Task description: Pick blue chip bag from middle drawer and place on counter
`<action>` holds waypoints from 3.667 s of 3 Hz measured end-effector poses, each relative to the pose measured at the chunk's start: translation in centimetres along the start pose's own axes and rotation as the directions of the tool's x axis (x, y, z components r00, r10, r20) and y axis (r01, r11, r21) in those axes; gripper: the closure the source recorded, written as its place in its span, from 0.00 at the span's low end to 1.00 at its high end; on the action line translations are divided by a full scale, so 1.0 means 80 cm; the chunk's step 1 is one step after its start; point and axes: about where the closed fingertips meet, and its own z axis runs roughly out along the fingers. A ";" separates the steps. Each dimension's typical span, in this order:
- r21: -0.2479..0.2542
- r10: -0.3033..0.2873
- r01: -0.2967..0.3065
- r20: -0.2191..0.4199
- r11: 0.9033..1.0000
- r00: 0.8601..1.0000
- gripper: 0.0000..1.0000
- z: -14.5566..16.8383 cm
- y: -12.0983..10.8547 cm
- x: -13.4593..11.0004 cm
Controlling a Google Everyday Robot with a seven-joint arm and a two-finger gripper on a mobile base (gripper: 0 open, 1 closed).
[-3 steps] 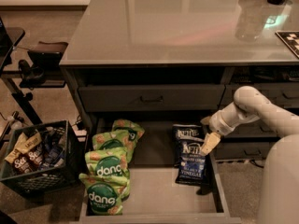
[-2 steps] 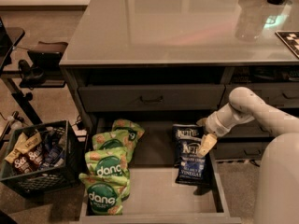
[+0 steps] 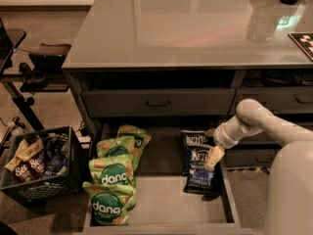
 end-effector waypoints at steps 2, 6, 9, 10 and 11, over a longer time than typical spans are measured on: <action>0.060 -0.002 0.006 -0.069 0.998 0.998 0.00 0.021 -0.020 0.035; 0.043 -0.005 0.009 -0.107 0.999 0.994 0.66 0.027 -0.025 0.057; 0.022 -0.031 0.033 -0.060 0.999 0.998 1.00 0.013 -0.010 0.041; 0.010 -0.101 0.101 0.006 0.995 0.995 1.00 -0.019 0.020 0.008; -0.003 -0.162 0.163 0.098 0.987 0.982 1.00 -0.056 0.042 -0.023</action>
Offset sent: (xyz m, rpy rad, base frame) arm 0.0165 -0.0356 -0.0413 -0.1441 -0.0675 -0.0340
